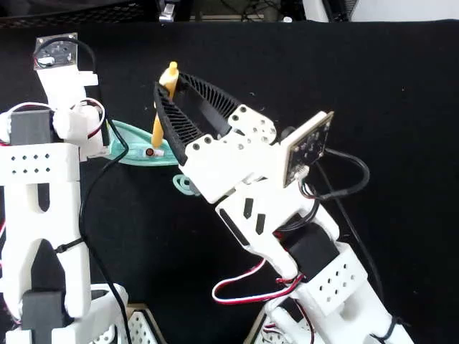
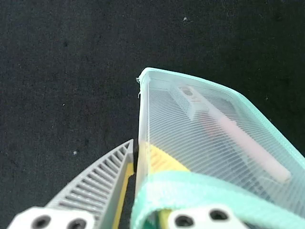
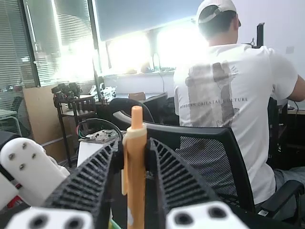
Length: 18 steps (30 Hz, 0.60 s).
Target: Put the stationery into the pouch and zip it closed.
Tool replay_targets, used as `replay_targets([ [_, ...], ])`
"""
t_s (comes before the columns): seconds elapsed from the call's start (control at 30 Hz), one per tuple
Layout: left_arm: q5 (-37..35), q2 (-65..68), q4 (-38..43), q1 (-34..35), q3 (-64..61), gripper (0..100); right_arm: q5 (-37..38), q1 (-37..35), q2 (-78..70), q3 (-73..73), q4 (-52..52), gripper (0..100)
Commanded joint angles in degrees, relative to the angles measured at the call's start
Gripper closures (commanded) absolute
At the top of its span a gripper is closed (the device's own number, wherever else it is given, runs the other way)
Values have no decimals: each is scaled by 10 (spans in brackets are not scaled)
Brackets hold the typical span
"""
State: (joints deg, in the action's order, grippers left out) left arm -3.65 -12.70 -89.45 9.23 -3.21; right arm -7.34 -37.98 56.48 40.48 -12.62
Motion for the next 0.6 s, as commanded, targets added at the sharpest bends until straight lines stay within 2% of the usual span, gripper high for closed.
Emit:
replay_targets([
  [0.0,4,5,-11,0,-43,970,-1,-3,0,-21,3,985],
  [0.23,4,5,-9,0,-43,970,-4,-5,1,21,-1,985],
  [0.37,4,5,-10,0,-43,970,-2,-32,0,40,2,985],
  [0.57,4,5,-10,0,-43,970,-1,-42,2,13,-1,985],
])
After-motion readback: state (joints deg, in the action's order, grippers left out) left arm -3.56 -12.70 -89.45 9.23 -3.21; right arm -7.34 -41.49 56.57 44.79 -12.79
